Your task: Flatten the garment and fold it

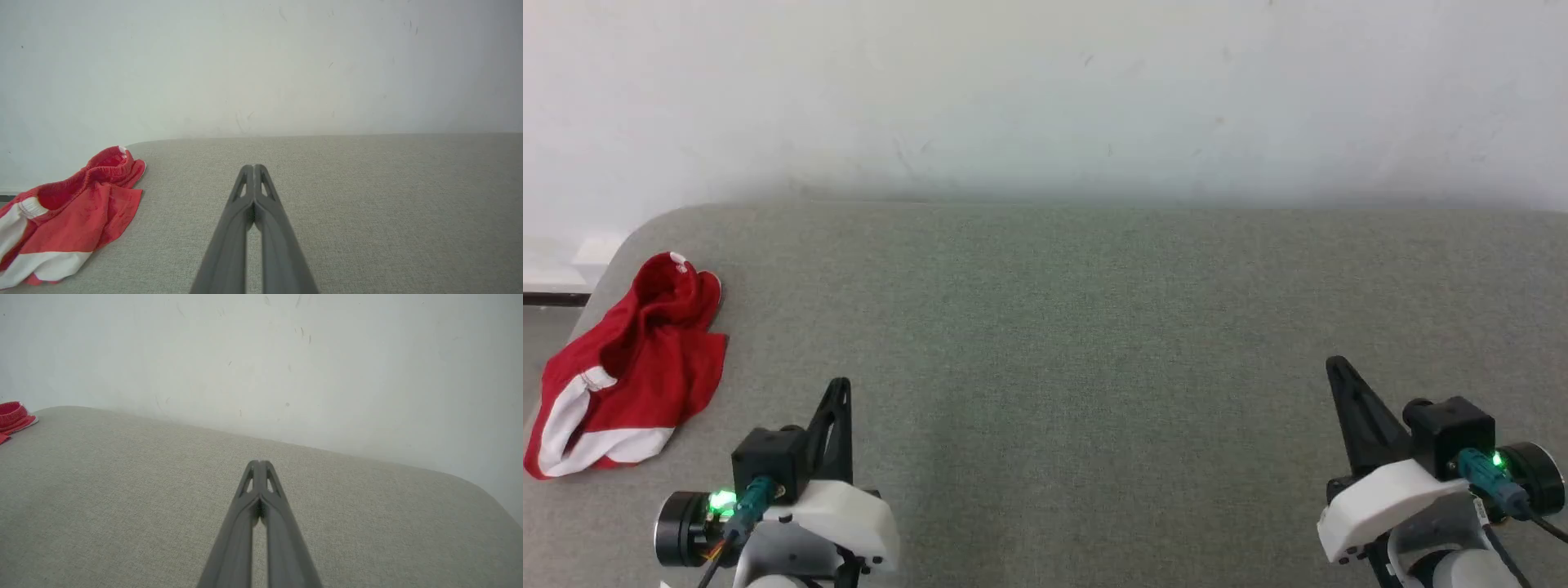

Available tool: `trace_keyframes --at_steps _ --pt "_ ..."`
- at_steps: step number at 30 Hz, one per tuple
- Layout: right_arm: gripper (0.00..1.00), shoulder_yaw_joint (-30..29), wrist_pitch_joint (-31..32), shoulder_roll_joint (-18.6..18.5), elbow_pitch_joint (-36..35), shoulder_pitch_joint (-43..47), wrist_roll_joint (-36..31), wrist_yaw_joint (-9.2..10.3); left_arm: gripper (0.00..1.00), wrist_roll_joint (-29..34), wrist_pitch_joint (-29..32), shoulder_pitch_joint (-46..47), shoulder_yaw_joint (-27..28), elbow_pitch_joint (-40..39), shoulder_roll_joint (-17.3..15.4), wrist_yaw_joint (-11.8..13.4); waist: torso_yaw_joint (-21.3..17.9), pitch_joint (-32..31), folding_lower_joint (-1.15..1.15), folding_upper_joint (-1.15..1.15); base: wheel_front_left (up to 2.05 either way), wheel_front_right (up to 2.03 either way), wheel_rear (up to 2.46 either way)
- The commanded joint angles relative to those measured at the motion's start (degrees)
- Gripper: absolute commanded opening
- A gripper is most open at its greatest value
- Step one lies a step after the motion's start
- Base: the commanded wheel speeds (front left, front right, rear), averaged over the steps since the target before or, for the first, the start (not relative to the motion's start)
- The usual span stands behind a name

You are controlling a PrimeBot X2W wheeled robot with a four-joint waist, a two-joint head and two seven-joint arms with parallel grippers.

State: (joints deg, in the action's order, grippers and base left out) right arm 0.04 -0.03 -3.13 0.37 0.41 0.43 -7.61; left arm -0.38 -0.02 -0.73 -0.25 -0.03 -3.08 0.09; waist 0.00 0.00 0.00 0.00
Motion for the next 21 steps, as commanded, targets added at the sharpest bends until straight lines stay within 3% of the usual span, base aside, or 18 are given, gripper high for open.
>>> trace_keyframes --at_steps 1,21 --pt "0.00 0.0 0.0 0.2 -0.4 -0.4 -0.4 0.12 0.00 0.4 0.0 0.7 0.2 0.0 0.2 -0.1 0.0 0.0 0.00 0.00 0.00 0.00 0.00" --pt "0.00 0.0 0.0 0.2 -0.4 -0.4 -0.4 0.12 0.00 0.4 0.0 0.7 0.2 0.0 0.2 -0.1 0.0 0.0 0.00 0.00 0.00 0.00 0.00"
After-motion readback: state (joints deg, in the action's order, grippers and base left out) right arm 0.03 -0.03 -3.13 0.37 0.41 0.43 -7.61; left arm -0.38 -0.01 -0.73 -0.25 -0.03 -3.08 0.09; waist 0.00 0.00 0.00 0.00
